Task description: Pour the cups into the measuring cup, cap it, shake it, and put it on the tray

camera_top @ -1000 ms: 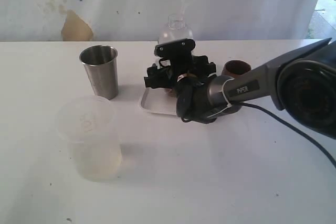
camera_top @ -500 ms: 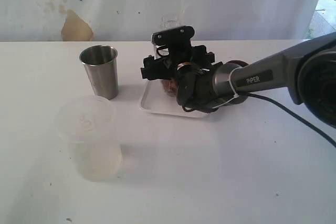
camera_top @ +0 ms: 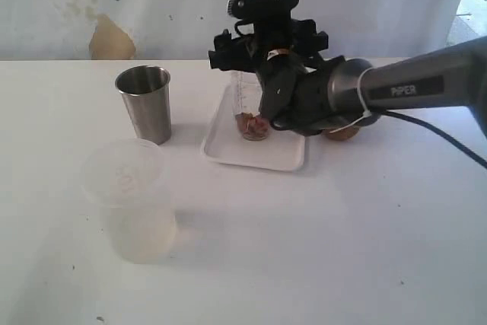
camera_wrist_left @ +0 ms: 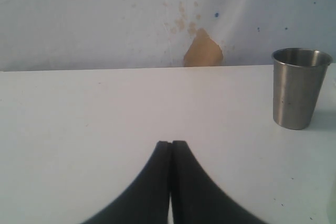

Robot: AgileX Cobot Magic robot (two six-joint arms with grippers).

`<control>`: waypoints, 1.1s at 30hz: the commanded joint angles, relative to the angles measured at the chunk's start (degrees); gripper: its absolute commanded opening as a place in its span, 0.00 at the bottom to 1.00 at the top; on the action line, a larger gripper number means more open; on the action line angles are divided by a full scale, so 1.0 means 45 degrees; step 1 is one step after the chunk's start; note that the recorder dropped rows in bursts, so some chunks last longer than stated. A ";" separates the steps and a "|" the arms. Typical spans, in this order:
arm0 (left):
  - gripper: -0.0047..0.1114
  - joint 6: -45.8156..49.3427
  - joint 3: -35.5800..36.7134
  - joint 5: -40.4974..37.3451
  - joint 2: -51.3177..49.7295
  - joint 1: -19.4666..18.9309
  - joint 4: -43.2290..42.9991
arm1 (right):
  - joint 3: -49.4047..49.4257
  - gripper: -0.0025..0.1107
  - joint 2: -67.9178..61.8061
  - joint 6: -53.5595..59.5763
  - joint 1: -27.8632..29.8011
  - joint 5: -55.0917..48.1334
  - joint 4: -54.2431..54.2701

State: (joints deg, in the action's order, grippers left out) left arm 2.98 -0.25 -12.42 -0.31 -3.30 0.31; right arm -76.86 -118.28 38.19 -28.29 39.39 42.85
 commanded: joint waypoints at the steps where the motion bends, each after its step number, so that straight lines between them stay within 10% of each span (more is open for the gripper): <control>1: 0.04 -0.0028 0.0057 0.0169 0.0070 -0.0010 0.0165 | 0.0056 0.72 0.1214 0.0146 0.0071 -0.0915 -0.0113; 13: 0.04 -0.0028 0.0057 0.0169 0.0070 -0.0010 0.0165 | 0.0056 0.03 0.5702 0.0146 0.0071 -0.6532 0.0030; 33: 0.04 -0.0028 0.0057 0.0169 0.0070 -0.0010 0.0165 | 0.7635 0.02 1.6801 -0.0523 0.0071 -0.9705 0.0600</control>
State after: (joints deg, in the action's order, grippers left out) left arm 2.98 -0.25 -12.42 -0.31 -3.30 0.31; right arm -45.01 -47.71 36.04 -28.29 0.99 45.64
